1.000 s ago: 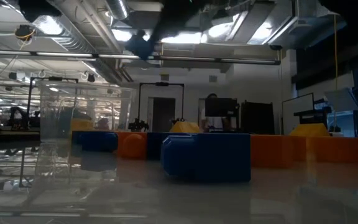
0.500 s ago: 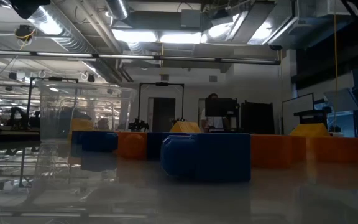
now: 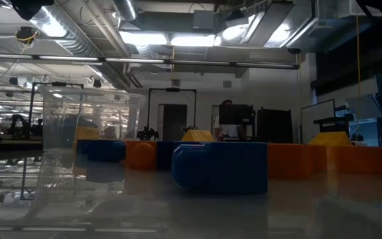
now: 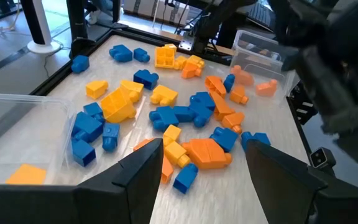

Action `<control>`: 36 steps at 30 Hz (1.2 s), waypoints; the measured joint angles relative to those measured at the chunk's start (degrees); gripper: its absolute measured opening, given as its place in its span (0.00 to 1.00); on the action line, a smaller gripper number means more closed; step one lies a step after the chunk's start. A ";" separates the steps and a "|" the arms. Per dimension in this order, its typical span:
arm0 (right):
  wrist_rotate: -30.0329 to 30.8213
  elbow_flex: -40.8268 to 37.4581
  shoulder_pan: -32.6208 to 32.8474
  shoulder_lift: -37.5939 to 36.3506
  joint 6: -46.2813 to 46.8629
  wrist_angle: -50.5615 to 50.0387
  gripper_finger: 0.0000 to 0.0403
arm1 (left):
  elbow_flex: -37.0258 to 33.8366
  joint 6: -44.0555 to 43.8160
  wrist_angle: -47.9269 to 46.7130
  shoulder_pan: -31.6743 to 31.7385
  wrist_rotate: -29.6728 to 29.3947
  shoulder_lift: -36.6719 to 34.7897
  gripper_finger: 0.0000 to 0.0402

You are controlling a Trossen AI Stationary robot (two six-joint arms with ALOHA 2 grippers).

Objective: Sort blocks
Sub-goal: Put the blue game piece into the bottom left transparent bin

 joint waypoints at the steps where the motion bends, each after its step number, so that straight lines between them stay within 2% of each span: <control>1: 0.36 0.00 0.04 0.61 0.01 0.40 0.29 | 0.00 -0.21 0.00 0.00 0.00 0.00 0.54; 9: 4.11 0.02 -0.05 1.98 0.09 1.66 0.34 | 0.00 -1.98 -0.21 0.00 -0.02 0.00 0.54; 21: 5.31 0.25 -0.06 1.78 3.02 2.41 0.60 | 0.00 -4.56 -0.26 0.00 -0.02 0.00 0.54; 26: 6.34 4.77 -0.47 -0.50 -0.86 -11.05 0.63 | 0.00 -3.54 -0.32 0.00 -0.04 0.00 0.54; 30: 11.67 12.22 -0.84 -1.18 -2.65 -28.34 0.64 | 0.00 -1.50 -0.80 0.00 -0.04 0.00 0.54; 32: 14.70 10.50 -0.93 -2.81 -2.73 -30.58 0.64 | -0.05 -1.44 -0.96 0.00 0.00 0.00 0.54; 36: 20.09 10.26 -1.19 -5.31 -2.95 -41.72 0.64 | -3.52 -3.95 2.89 0.00 0.46 0.29 0.54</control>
